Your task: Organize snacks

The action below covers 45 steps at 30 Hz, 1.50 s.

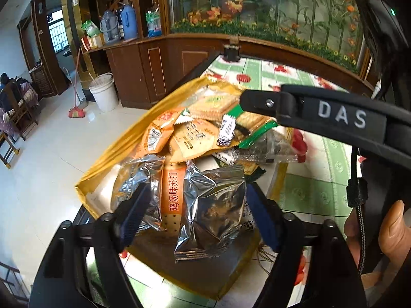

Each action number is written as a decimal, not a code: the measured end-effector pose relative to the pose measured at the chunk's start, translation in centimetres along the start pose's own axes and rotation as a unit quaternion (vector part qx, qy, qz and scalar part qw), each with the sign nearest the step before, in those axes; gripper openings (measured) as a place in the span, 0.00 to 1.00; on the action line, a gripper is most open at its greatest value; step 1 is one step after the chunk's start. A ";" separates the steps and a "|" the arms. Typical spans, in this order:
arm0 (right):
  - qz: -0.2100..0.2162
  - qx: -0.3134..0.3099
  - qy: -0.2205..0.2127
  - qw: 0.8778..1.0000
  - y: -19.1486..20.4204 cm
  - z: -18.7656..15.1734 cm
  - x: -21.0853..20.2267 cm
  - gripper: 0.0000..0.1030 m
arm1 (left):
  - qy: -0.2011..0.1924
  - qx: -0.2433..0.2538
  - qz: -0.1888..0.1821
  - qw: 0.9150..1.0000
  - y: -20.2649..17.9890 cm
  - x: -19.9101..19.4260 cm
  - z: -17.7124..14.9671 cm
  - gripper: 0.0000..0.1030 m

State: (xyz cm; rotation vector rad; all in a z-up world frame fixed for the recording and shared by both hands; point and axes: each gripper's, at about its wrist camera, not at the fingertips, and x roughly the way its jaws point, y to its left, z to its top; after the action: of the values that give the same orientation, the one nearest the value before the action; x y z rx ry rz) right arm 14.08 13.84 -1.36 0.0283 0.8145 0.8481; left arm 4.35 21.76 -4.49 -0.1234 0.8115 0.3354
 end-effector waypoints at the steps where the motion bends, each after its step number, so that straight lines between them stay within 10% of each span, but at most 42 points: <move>1: 0.002 0.000 -0.003 1.000 0.0 0.0 -0.4 0.56 | -0.004 -0.002 0.001 1.000 0.0 -0.3 0.0 0.78; 20: 0.018 -0.078 -0.017 0.997 0.8 -4.5 -8.8 0.80 | -0.047 -0.025 0.030 0.998 0.2 -7.1 -3.8 0.78; 45: 0.032 -0.177 0.025 0.983 1.6 -10.8 -12.9 0.83 | -0.081 0.006 0.029 0.996 -1.6 -12.2 -8.0 0.82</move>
State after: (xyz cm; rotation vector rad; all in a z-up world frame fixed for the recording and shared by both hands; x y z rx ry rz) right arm 1.09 3.12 -0.36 -0.2833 0.7020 1.0480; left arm -8.47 15.33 -1.12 -0.0606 0.6581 0.3898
